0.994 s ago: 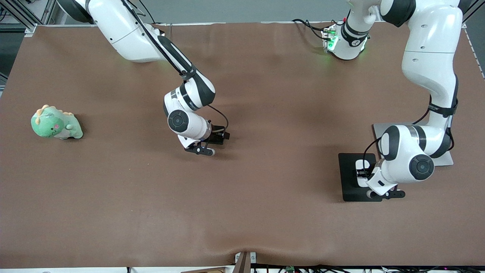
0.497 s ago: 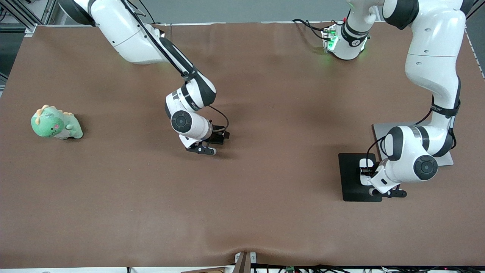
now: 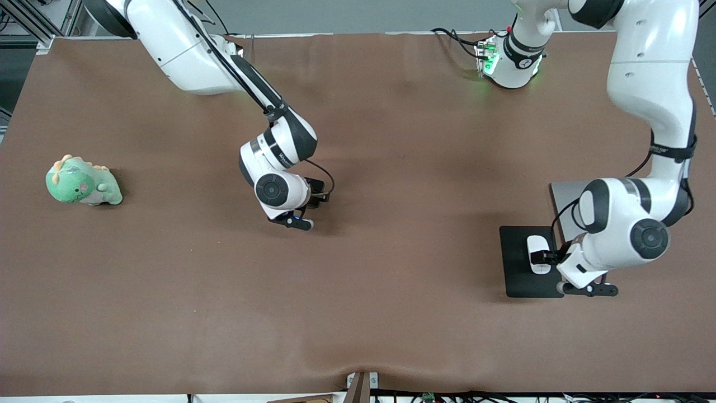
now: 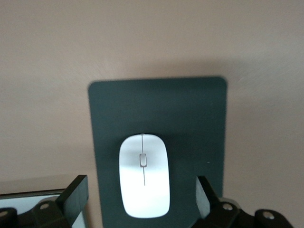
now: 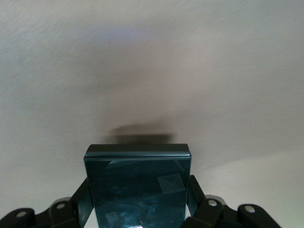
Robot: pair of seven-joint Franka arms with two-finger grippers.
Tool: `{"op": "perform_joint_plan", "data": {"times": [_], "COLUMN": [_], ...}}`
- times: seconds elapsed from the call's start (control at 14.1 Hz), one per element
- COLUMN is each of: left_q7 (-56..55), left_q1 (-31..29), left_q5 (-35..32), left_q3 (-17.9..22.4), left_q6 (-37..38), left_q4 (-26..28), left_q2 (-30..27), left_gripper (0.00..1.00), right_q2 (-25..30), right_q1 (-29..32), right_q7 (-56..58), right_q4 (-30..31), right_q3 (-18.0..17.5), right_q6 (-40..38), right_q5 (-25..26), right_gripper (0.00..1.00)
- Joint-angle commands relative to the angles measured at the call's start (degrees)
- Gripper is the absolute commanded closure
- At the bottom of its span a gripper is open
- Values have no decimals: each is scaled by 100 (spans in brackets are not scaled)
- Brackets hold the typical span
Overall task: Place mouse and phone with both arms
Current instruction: 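Release the mouse on the pad while the right gripper carries the phone, then raise the left gripper to rest while the right gripper holds the phone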
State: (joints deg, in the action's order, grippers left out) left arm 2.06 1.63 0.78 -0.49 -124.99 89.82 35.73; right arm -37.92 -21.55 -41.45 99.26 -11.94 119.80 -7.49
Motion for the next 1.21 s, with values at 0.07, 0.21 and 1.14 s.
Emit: {"op": "perform_joint_plan", "data": {"times": [0.07,0.21,1.14], "left_q7": [67,49,-30], "left_q1": [-22,-14,12], "left_q5": [-69,-69,-52], "left_q3": [-38,-38,-223], "left_q6": [597,914,3832], "left_q4": [168,150,159], "left_q2": [-1004,-1409,-3511], "left_gripper": [0,0,0], "right_q2": [399,654,1042], "right_q1": [536,800,1408], "right_q7": [1398,1885,5682], "right_q4": [-30,171,1850], "right_q3": [269,446,2564], "right_q6": [-895,-1126,-160], "right_q5": [133,133,160], "right_gripper": [100,100,100]}}
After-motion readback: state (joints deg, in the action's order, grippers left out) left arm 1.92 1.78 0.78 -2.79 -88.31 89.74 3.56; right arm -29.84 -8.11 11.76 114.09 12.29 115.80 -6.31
